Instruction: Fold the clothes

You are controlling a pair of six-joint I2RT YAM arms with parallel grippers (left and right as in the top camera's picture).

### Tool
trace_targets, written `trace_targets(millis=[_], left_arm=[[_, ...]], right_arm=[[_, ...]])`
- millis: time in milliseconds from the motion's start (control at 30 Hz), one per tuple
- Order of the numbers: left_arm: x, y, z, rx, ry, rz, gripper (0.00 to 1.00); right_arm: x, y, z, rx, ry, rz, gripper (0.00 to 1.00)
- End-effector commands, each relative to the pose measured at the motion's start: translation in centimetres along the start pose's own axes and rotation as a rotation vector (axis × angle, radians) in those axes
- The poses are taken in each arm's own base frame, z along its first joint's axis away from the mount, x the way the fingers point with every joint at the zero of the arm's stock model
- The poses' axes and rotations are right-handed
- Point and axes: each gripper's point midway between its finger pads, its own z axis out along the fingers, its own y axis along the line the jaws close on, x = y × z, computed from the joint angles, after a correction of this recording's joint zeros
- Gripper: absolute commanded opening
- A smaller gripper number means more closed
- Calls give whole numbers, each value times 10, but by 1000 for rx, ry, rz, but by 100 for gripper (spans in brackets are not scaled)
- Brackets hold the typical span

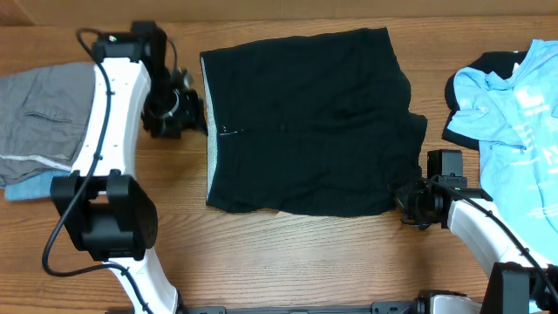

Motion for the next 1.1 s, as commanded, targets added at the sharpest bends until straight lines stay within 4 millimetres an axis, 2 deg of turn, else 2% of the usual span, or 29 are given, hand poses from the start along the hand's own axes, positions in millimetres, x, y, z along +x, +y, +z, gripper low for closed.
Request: trace_targets(millis=[0,67,167,267,433,600,767,833,967,1067], left_arm=[[36,1,57,59,162,-32,60],[47,1,80,102,202,-51,59],[78,8,121,115,285,-103,62],[93,16,137,109,302,-147,55],[97,20,133,116,197,-228,64],[110,23,129,105,138,-266,58],[120,23,130,102,164,-299,45],[120,24,130,97,166,-300,45],[116,27,131,81,146,-297,56],[111,37,133,25,115,-311,84]], right_arm=[[5,-12,6,41,13,-18,4],[5,-12,6,41,13,-18,4],[4,-12,6,40,13,-18,4],[4,-12,6,41,13,-18,4],[4,-12,6,40,13,-18,4],[4,-12,6,40,13,-18,4],[5,-12,6,41,14,-18,4],[5,-12,6,39,17,-18,4],[7,-11,6,31,26,-25,4],[7,-11,6,31,25,-25,4]])
